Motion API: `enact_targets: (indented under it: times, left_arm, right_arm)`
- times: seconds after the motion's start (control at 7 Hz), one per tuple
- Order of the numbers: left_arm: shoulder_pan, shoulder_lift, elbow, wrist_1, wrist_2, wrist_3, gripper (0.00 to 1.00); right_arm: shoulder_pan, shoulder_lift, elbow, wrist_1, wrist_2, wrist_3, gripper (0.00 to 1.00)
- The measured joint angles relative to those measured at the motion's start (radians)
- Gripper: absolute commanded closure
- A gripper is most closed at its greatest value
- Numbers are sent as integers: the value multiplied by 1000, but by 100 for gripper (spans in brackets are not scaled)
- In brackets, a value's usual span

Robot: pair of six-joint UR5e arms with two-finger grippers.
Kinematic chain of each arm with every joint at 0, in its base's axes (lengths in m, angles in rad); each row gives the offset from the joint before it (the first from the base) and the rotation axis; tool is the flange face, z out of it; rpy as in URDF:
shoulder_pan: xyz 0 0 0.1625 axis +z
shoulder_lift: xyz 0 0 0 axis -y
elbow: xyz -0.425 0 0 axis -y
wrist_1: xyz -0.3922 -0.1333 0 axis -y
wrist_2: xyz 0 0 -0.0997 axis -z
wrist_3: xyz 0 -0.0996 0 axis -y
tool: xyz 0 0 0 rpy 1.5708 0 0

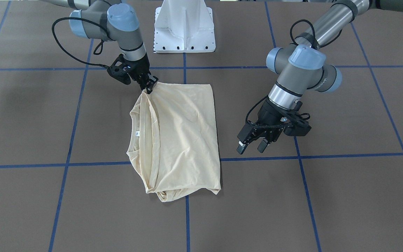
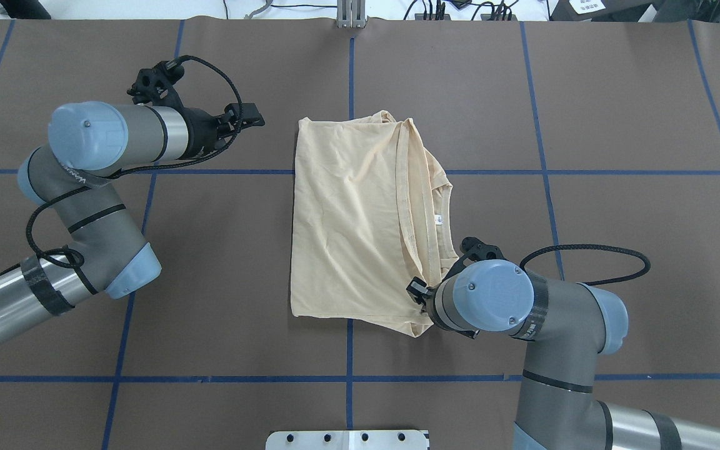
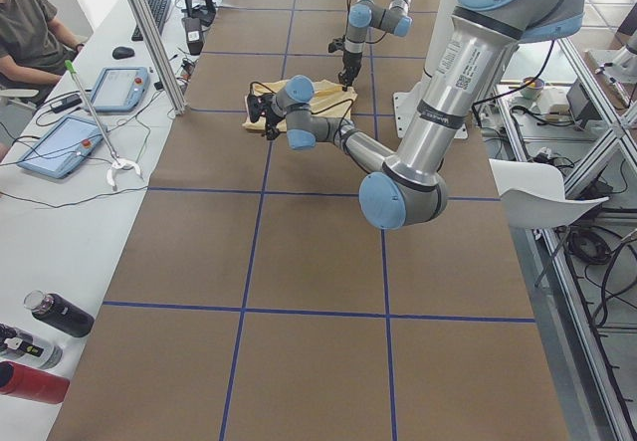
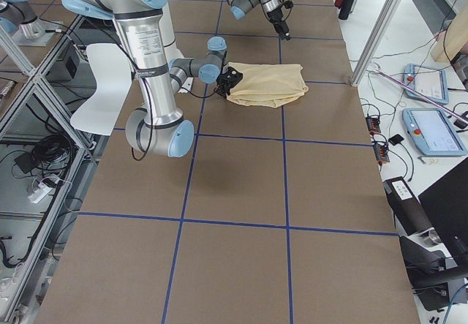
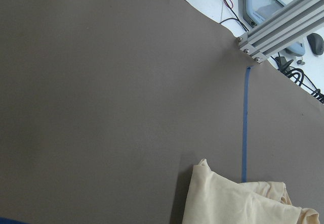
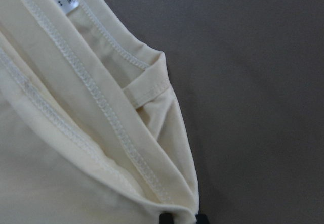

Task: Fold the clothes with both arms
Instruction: 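Pull the folded edge toward the robot with the right gripper, then move the left gripper to the shirt's other near corner and grasp it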

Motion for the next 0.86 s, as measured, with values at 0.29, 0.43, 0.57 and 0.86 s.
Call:
enact_targets:
  times: [0.29,0.43,0.57,0.86]
  left_arm:
    - [0,0,-1,0,0,-1,1]
    - [-1,0,-1,0,0,-7,1]
    - [-1,0,-2,-1,0,-41,1]
    - [16,6,-25,-3,39,-211,1]
  right_arm:
    - [0,1,-1,0,0,18,100]
    - [1,3,2,2,-2,25,100]
    - [5,6,13,4,-4,45,100]
    - [16,7,37,6,0,121,100]
